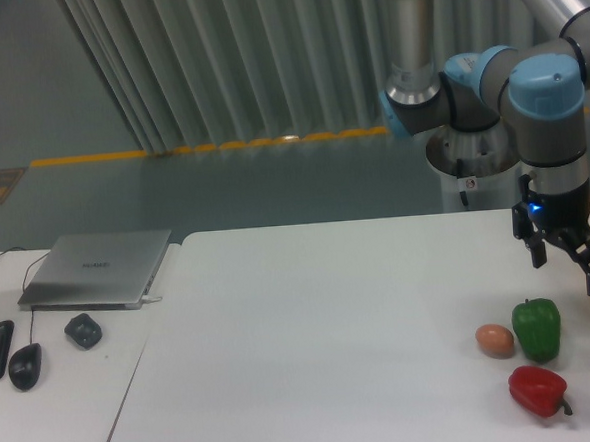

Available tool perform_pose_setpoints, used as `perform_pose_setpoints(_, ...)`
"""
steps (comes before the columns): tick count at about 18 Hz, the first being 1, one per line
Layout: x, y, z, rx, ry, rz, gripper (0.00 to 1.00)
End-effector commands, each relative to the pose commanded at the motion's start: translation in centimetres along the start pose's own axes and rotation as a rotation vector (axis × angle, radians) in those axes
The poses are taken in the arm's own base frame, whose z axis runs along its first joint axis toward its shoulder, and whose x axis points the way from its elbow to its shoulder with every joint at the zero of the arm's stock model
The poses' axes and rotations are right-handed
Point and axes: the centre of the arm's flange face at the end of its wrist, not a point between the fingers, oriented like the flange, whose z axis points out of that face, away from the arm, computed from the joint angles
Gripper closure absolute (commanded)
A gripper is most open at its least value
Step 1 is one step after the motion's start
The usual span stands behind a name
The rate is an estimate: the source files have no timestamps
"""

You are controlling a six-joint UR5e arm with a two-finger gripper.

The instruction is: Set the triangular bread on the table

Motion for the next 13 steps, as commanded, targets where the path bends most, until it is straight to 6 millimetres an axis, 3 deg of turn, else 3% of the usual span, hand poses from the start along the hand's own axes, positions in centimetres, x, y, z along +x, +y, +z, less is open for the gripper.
perform_pose_setpoints(7, 0.2, 0.4, 1.5, 0.056, -0.032, -0.016, 0.00)
perform_pose_setpoints(13, -0.6, 1.3, 1.0, -0.037, -0.100, -0.014, 0.00)
